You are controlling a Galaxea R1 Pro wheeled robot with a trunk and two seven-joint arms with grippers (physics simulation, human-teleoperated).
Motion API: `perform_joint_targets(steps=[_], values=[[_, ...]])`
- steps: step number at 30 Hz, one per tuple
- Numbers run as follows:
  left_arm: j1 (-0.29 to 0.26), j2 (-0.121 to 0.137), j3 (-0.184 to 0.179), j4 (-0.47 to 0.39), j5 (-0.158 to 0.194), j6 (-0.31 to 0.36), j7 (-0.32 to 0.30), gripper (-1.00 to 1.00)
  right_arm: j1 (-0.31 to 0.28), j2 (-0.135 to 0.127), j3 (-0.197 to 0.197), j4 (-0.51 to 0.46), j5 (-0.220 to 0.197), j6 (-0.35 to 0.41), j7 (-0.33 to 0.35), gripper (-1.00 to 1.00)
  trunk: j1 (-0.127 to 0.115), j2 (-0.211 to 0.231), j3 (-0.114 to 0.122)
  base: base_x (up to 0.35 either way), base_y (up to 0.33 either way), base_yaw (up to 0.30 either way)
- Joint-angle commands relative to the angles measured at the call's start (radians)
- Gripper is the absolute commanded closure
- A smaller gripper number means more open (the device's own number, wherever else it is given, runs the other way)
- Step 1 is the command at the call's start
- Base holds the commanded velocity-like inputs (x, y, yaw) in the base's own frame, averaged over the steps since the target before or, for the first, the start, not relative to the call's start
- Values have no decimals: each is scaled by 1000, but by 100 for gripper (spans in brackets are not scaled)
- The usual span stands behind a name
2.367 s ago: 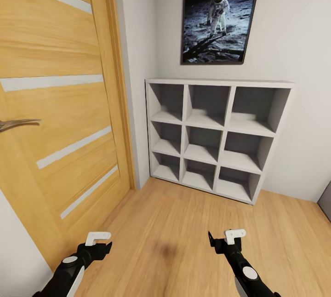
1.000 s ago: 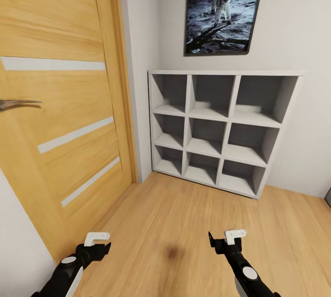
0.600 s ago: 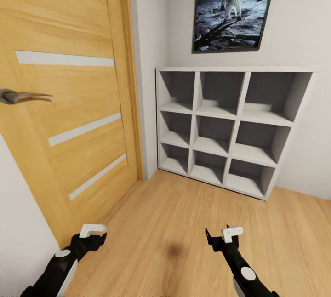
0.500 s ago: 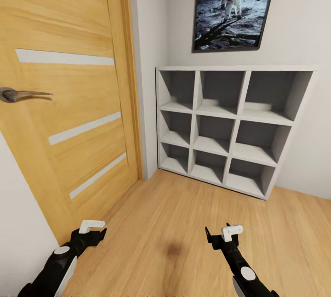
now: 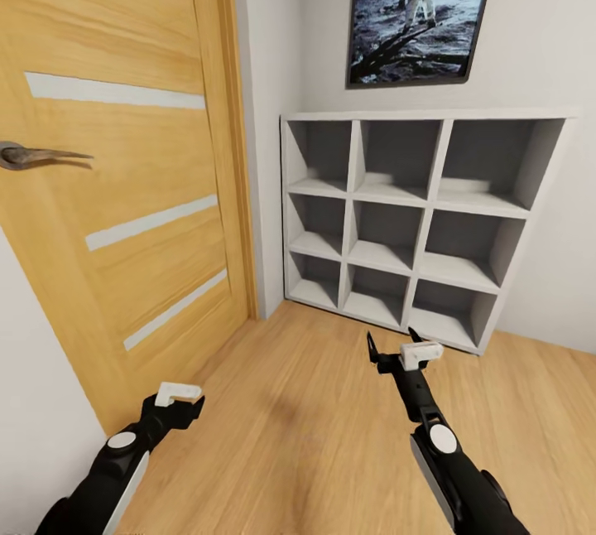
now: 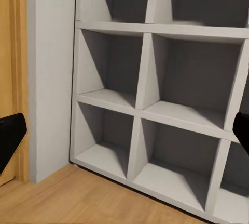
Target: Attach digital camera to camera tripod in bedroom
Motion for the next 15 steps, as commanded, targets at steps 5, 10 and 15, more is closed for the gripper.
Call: perform_joint_targets(steps=[5, 10, 15], values=[[0, 2, -36, -1, 1, 5, -7, -100, -1, -1, 22, -16, 3, -4, -5, -100, 19, -36, -17, 0, 0, 0], [0, 8, -101, 30, 0, 4, -40, -100, 1, -1, 28, -13, 3, -5, -3, -100, 38, -71, -32, 0, 0, 0], [0, 21, -133, 56, -1, 3, -51, -100, 2, -1, 30, 4, 3, -5, -2, -100, 57, -106, -48, 0, 0, 0]])
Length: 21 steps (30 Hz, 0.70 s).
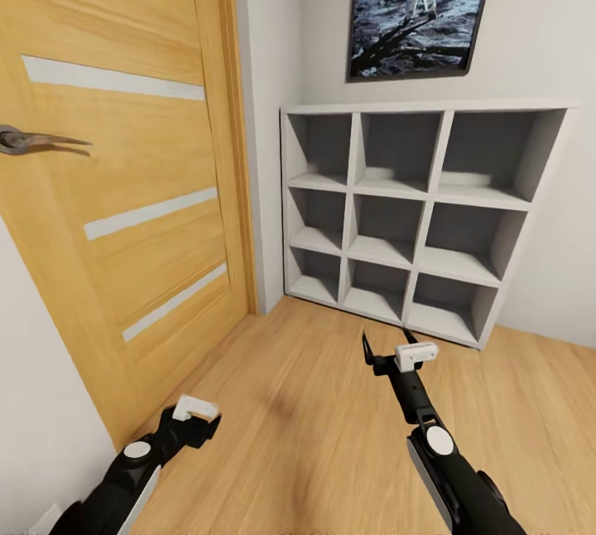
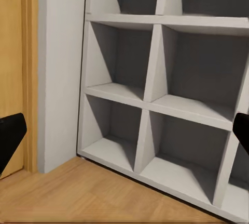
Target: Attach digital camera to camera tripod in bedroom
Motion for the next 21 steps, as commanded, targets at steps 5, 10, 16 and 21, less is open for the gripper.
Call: perform_joint_targets(steps=[5, 10, 16, 21], values=[[0, 35, -16, 14, 0, 2, -16, -100, 0, -1, 3, 7, 4, -2, -4, -100, 19, -36, -17, 0, 0, 0], [0, 107, -23, 19, 0, 0, -164, -100, 0, -1, 2, 10, 3, -2, -5, -100, 38, -71, -32, 0, 0, 0], [0, 157, -25, 33, 0, -2, -316, -100, 0, -1, 1, 11, 3, -2, -5, -100, 61, -113, -51, 0, 0, 0], [0, 180, -19, 63, 0, -3, -388, -100, 0, -1, 1, 13, 3, -2, -6, -100, 67, -121, -70, 0, 0, 0]])
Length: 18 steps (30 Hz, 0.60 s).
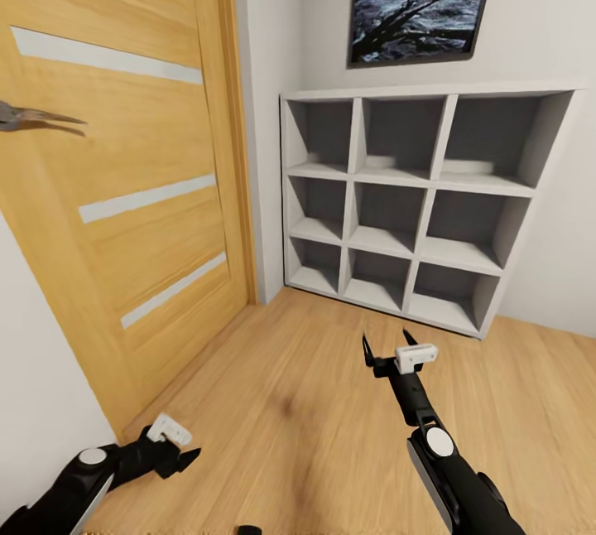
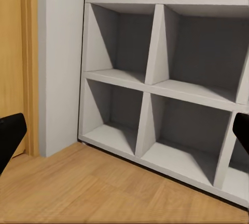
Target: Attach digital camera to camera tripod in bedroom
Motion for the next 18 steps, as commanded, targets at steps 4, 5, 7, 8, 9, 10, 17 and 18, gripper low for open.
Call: perform_joint_targets(steps=[4, 5, 7, 8, 9, 10, 17, 18], values=[[-1, 6, 6, 5, 1, 5, -10, -100, -1, -1, 3, 3, 3, -2, -5, -100, 2, -1, -17, 0, 0, 0], [-1, 7, 8, 6, 1, 5, -11, -100, -1, -1, 3, 3, 3, -2, -5, -100, 2, -2, -20, 0, 0, 0], [-1, 11, 17, 8, 1, 3, -15, -100, -1, -1, 3, 4, 3, -2, -5, -100, 3, -2, -28, 0, 0, 0], [-1, 13, 24, 9, 1, 2, -16, -100, -1, -1, 3, 5, 3, -2, -5, -100, 3, -2, -32, 0, 0, 0], [-1, 13, 25, 8, 1, 2, -17, -100, -1, -1, 3, 5, 3, -3, -5, -100, 4, -3, -36, 0, 0, 0], [-1, 13, 27, 7, 1, 2, -17, -100, -1, -1, 3, 5, 3, -2, -5, -100, 4, -3, -40, 0, 0, 0], [-1, 14, 27, -29, 1, 4, -18, -100, -1, -1, 3, 7, 3, -3, -5, -100, 7, -4, -67, 0, 0, 0], [0, 15, 27, -32, 1, 4, -18, -100, -1, -1, 3, 7, 3, -3, -5, -100, 8, -5, -71, 0, 0, 0]])
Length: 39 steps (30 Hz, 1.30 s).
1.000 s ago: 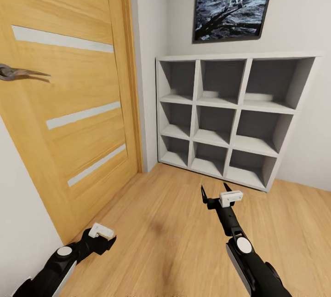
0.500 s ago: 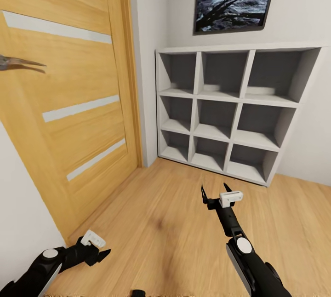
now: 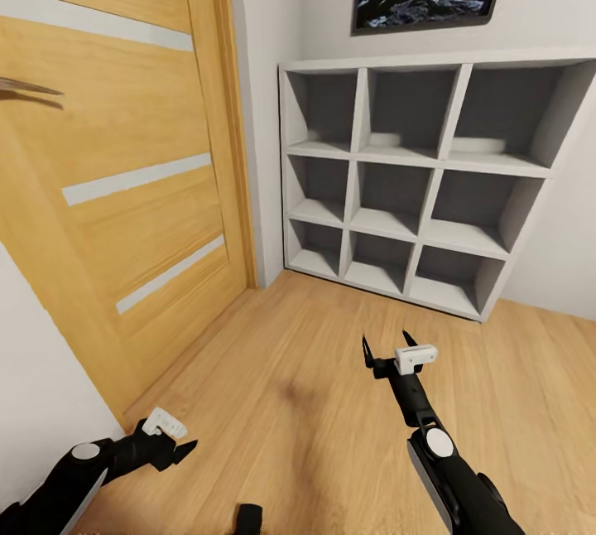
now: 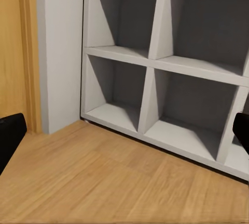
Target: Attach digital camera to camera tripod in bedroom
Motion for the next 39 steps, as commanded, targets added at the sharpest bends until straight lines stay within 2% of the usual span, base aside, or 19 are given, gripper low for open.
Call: perform_joint_targets(steps=[1, 6, 17, 27, 33, 39], values=[[0, 1, -1, -1, 1, 7, -2, -100, -1, -1, 2, 0, 3, -2, -5, -100, 0, -1, -5, 0, 0, 0], [0, 2, 2, -40, 1, 9, -2, -100, -1, -1, 2, 2, 3, -2, -5, -100, 2, -2, -24, 0, 0, 0], [0, 2, -6, -44, -1, 8, -3, -100, -1, -1, 2, 3, 3, -2, -4, -100, 7, -4, -67, 0, 0, 0], [-1, 6, -99, -10, -20, 8, -4, -100, -1, -1, 3, 10, 3, -2, -4, -100, 12, -7, -105, 0, 0, 0], [-1, 12, -131, -3, -42, 7, -4, -100, -1, -1, 4, 21, 3, -2, -3, -100, 15, -8, -129, 0, 0, 0], [-1, 17, -142, 1, -50, 7, -4, -100, -1, -1, 5, 25, 3, -2, -3, -100, 17, -10, -152, 0, 0, 0]])
